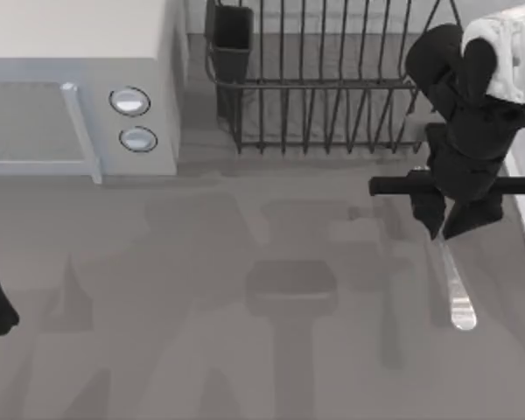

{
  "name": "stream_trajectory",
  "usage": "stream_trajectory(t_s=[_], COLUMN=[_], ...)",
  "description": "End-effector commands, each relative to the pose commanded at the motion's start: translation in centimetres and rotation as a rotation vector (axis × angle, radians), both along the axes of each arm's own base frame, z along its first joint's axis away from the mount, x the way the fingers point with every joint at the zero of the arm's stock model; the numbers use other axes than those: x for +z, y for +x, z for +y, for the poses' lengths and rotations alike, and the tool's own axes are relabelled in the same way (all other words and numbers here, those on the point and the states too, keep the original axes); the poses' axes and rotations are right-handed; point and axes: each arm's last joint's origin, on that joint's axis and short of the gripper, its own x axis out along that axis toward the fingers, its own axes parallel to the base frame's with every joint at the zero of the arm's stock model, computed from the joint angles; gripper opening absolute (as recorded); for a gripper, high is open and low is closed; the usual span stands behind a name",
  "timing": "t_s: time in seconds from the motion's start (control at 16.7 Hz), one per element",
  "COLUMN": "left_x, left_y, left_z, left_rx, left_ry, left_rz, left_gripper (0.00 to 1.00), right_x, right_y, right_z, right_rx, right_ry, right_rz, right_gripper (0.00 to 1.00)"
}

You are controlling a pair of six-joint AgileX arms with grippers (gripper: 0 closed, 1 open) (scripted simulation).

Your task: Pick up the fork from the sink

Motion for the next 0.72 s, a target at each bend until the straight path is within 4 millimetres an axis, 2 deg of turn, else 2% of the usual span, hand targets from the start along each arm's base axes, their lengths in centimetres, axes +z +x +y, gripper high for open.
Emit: stream_trajectory(t_s=[0.72], left_x=[0.00], left_y=[0.00], left_z=[0.00], left_rx=[0.000], left_ry=[0.000], left_rz=[0.000], left_gripper=[1.00], right_x=[0.00], right_y=[0.00], right_z=[0.00], right_rx=[0.000], right_ry=[0.000], right_rz=[0.000], right_gripper=[0.90])
